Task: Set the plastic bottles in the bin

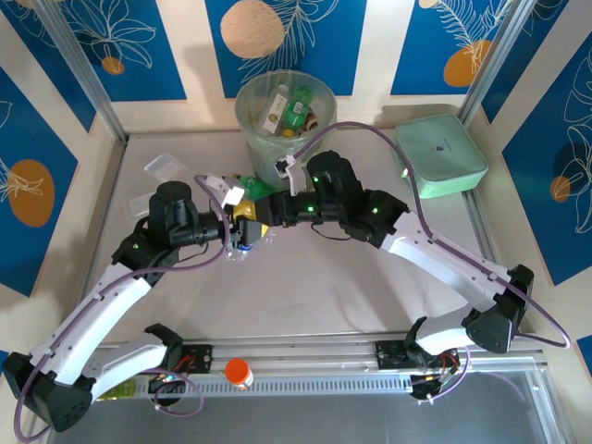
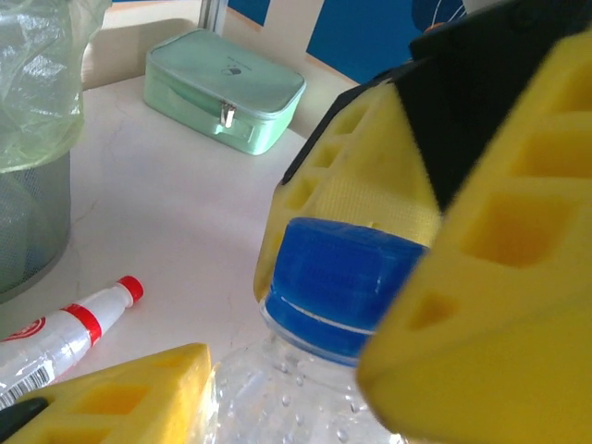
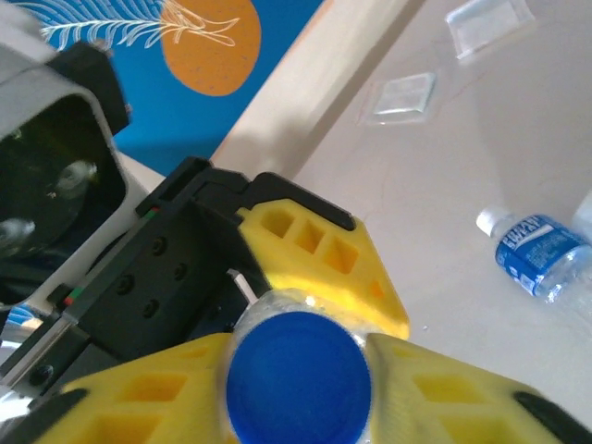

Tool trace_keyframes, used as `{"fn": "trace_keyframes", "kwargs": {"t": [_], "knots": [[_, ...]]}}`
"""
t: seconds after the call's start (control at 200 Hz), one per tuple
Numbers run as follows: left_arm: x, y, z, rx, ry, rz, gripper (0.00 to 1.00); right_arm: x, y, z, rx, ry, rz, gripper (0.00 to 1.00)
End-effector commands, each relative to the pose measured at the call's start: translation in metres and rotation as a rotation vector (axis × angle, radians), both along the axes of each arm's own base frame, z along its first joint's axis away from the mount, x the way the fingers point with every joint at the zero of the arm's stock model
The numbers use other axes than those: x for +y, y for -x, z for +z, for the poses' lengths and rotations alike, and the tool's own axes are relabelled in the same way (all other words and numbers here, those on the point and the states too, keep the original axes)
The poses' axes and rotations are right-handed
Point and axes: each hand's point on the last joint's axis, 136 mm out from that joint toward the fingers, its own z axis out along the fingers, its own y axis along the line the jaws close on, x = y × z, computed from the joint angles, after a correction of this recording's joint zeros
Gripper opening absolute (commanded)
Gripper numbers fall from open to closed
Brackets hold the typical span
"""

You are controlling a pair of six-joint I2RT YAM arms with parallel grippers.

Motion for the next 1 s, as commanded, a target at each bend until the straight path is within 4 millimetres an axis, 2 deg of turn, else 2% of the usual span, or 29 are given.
{"fn": "trace_keyframes", "kwargs": {"t": [0.0,0.09,0.175,0.28,0.365,0.455,0.55,0.625,0.685,0.75,0.865,0.995], "knots": [[-0.007,0.006,0.004,-0.035,0.016,-0.047,0.49,0.003,-0.001,0.008,-0.021,-0.002,-0.001,0.25],[-0.007,0.006,0.004,-0.032,0.014,-0.043,0.54,0.002,-0.002,0.01,-0.027,-0.011,-0.012,0.13],[-0.003,0.002,0.003,-0.03,0.01,0.004,0.71,-0.001,-0.003,0.017,-0.037,-0.028,-0.019,0.03],[0.004,-0.003,0.007,-0.017,0.041,0.072,0.9,-0.006,-0.007,0.024,-0.051,-0.04,-0.035,0.01],[0.017,-0.01,0.017,-0.03,0.053,0.174,1.0,-0.016,-0.018,0.029,-0.066,-0.036,-0.077,0.0],[0.047,-0.018,0.036,-0.111,0.047,0.345,0.99,-0.029,-0.034,0.037,-0.083,-0.04,-0.128,0.0],[0.092,-0.023,0.053,-0.231,0.036,0.573,0.99,-0.045,-0.055,0.048,-0.109,-0.036,-0.18,0.0],[0.13,-0.023,0.054,-0.282,0.01,0.754,0.99,-0.065,-0.078,0.06,-0.131,-0.034,-0.243,0.0],[0.148,-0.022,0.048,-0.3,-0.04,0.834,0.99,-0.085,-0.1,0.072,-0.158,-0.034,-0.313,0.0],[0.15,-0.023,0.036,-0.3,-0.112,0.835,0.99,-0.106,-0.125,0.086,-0.17,-0.053,-0.375,0.0],[0.141,-0.027,0.012,-0.268,-0.196,0.783,0.99,-0.139,-0.167,0.103,-0.19,-0.063,-0.474,0.0],[0.136,-0.031,-0.003,-0.261,-0.223,0.76,0.99,-0.164,-0.211,0.111,-0.208,-0.033,-0.554,0.0]]}}
